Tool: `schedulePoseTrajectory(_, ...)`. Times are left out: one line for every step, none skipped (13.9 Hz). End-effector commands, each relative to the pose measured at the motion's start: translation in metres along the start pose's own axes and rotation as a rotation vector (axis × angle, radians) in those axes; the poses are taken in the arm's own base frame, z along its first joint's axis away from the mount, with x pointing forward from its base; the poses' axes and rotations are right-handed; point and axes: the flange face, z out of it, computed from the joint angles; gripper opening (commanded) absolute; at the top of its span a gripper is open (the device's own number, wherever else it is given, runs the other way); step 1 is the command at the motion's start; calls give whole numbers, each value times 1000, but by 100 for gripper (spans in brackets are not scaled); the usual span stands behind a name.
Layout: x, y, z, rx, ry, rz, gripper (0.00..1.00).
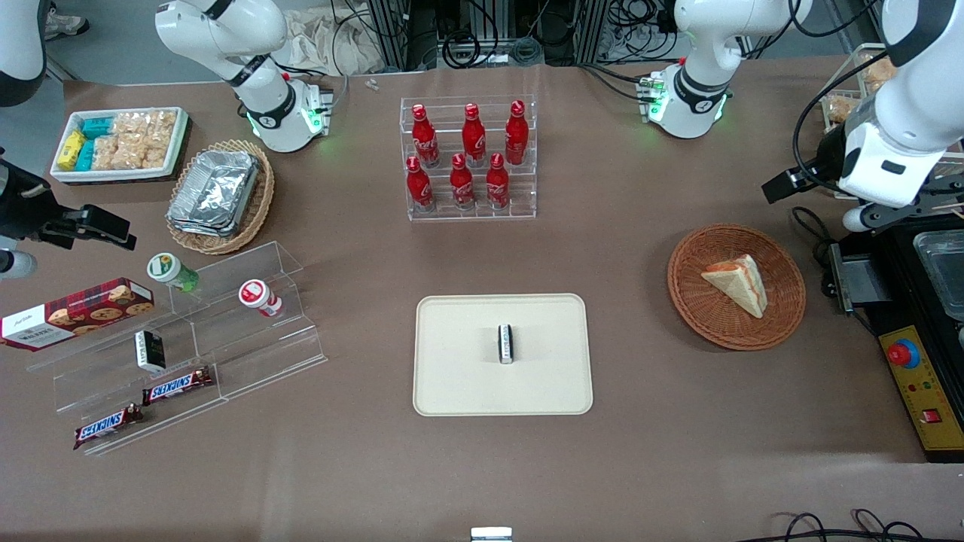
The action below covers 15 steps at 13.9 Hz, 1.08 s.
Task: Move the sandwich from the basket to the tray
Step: 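Move the open left gripper over the wrapped sandwich in the wicker basket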
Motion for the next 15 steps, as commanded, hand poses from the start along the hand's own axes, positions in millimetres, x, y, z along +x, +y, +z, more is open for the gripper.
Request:
schedulePoseTrajectory(-17, -54, 37, -41, 25, -112, 100)
schedulePoseTrajectory(-18, -67, 58, -52, 18, -139, 100)
schedulePoseTrajectory(-18, -70, 78, -56, 19, -185, 100)
schedulePoseTrajectory(-15, -68, 93, -61, 30, -249, 100)
schedulePoseTrajectory(-8, -64, 105, -69, 42, -306, 100)
schedulePoseTrajectory(-2, -60, 117, -75, 49, -337, 100)
schedulePoseTrajectory(1, -57, 132, -77, 55, -338, 100)
schedulePoseTrajectory(4, -55, 151, -87, 69, -345, 100)
schedulePoseTrajectory(7, -52, 172, -102, 90, -359, 100)
schedulePoseTrajectory(11, -50, 194, -116, 108, -383, 100)
schedulePoseTrajectory(17, -46, 218, -122, 113, -413, 100)
schedulePoseTrajectory(25, -41, 237, -123, 116, -421, 100)
schedulePoseTrajectory(32, -37, 254, -117, 113, -420, 100)
schedulePoseTrajectory(38, -34, 268, -122, 123, -416, 100)
schedulePoseTrajectory(41, -32, 284, -117, 119, -412, 100)
